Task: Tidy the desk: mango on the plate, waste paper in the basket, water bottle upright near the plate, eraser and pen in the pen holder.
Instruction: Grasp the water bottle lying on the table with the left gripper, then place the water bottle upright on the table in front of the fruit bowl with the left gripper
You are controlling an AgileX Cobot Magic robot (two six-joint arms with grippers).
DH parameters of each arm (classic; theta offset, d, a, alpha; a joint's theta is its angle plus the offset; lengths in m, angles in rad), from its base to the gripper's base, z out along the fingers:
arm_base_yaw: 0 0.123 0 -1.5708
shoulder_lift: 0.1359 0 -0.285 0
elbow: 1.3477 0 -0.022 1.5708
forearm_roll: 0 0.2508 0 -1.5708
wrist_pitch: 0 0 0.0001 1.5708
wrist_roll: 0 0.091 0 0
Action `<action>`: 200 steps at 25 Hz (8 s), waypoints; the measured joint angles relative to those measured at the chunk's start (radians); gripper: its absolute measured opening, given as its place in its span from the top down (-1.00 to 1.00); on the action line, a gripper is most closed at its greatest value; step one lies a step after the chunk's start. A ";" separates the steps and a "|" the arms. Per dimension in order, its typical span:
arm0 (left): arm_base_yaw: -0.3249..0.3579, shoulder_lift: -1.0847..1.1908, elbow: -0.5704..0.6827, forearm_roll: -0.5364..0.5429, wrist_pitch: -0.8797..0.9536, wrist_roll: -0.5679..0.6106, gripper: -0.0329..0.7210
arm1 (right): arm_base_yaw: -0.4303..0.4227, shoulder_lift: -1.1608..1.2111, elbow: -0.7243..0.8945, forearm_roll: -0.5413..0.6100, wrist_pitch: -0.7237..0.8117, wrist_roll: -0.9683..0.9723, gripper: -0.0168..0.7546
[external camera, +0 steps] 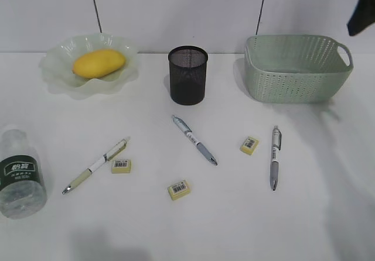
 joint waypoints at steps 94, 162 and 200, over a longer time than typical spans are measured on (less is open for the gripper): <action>0.313 1.586 -0.664 -0.136 0.106 -0.217 -0.71 | 0.002 -1.482 0.940 0.014 0.077 -0.067 -0.58; 0.312 1.487 -0.669 -0.112 -0.104 -0.137 -0.40 | 0.002 -1.482 0.940 0.013 0.077 -0.067 -0.42; 0.201 1.399 -0.150 0.122 -1.151 -0.046 -0.38 | 0.002 -1.482 0.940 0.006 0.077 -0.067 -0.42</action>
